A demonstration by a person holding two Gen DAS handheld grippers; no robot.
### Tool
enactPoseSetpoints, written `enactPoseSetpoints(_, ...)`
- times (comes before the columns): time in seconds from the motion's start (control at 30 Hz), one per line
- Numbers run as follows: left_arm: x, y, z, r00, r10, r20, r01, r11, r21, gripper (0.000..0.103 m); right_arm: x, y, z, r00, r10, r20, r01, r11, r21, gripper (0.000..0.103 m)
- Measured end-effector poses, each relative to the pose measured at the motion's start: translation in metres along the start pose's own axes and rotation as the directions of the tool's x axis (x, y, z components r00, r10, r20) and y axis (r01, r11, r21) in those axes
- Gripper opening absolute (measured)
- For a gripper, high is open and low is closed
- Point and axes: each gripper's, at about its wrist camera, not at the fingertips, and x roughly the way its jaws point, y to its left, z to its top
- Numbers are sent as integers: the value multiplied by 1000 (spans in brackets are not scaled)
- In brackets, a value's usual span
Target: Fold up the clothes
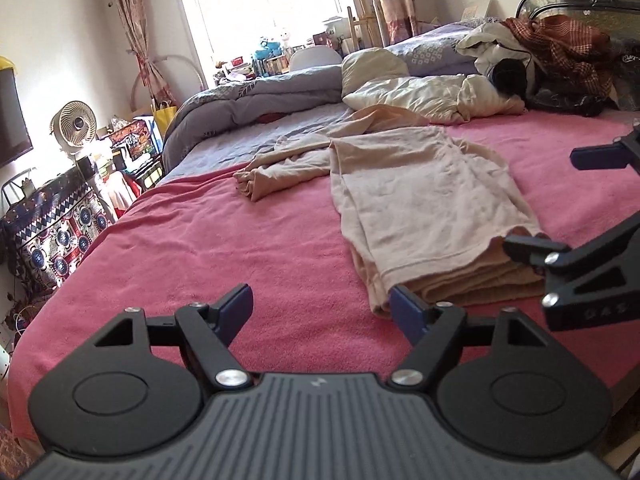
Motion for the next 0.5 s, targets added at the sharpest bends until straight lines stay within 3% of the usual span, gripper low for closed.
enactPoseSetpoints(0.3, 3, -15, 6, 998, -66, 21, 65, 997, 47, 79, 20, 2, 5, 996, -75, -42, 76, 997, 13, 103)
enactPoseSetpoints(0.5, 6, -26, 13, 988, -148, 42, 144, 986, 87, 79, 16, -2, -1, 991, -135, -13, 136, 990, 46, 103)
